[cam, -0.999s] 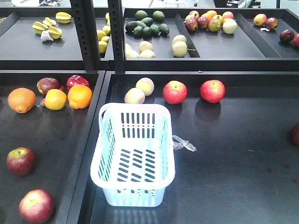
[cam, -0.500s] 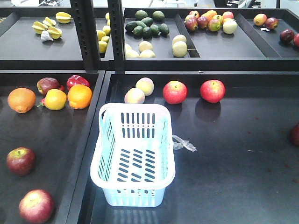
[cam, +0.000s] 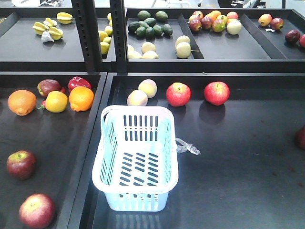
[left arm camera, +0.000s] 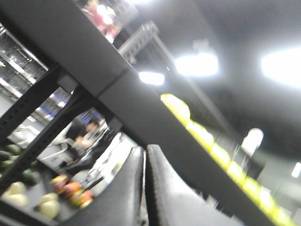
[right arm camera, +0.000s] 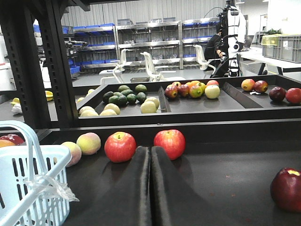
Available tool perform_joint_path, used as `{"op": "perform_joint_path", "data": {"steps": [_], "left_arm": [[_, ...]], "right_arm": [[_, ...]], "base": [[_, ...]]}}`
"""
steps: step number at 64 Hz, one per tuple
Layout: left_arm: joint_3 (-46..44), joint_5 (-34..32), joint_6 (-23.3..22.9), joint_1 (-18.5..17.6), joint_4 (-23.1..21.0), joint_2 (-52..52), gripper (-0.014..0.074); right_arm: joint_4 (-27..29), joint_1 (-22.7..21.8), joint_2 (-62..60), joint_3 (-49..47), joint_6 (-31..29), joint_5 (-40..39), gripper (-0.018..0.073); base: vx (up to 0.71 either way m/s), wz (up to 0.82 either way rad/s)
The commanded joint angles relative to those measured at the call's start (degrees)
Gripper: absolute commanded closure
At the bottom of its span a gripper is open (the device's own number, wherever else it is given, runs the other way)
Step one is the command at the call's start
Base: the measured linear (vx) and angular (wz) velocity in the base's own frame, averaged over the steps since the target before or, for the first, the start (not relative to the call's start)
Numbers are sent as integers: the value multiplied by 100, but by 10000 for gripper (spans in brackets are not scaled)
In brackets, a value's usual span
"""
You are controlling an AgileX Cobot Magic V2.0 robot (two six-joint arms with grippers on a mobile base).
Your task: Pick three apples into basket with both arms
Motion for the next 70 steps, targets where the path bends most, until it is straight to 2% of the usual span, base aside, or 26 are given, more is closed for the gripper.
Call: {"op": "perform_joint_path", "data": {"steps": [1,9,15,23,30,37,46,54,66,70], "left_arm": [[-533,516,756,-48,-123,765,604],[-1075,1255,1633,-48,-180,1683,604],[-1496,1884,2564,-48,-191,2405,604],[-1999,2579,3381,-48,-428,3355,604],[-2371,2860,3864,-48,-617,4091,602],[-2654,2887,4117,-48,-775,4721,597],[-3107,3368,4679,-48,-776,5536,554],[-3637,3935,5032,-50,-776,6267,426],[-4511,4034,5266,-149,-734,7260,85],[-4827,4059,5356,-249,-633,7543,13]], "right_arm": [[-38,11,-71,38,-27,-424,564],[-38,11,-71,38,-27,-424,564],[-38,11,-71,38,-27,-424,564],[-38,11,-71,38,-27,-424,564],[-38,11,-71,38,-27,-424,564],[-38,11,-71,38,-27,-424,564],[-38,11,-71,38,-27,-424,564],[-38,11,-71,38,-27,-424,564],[-38,11,-71,38,-27,-424,564],[-38,11,-71,38,-27,-424,564]], "base": [[0,0],[0,0],[0,0],[0,0],[0,0],[0,0],[0,0],[0,0],[0,0],[0,0]]}}
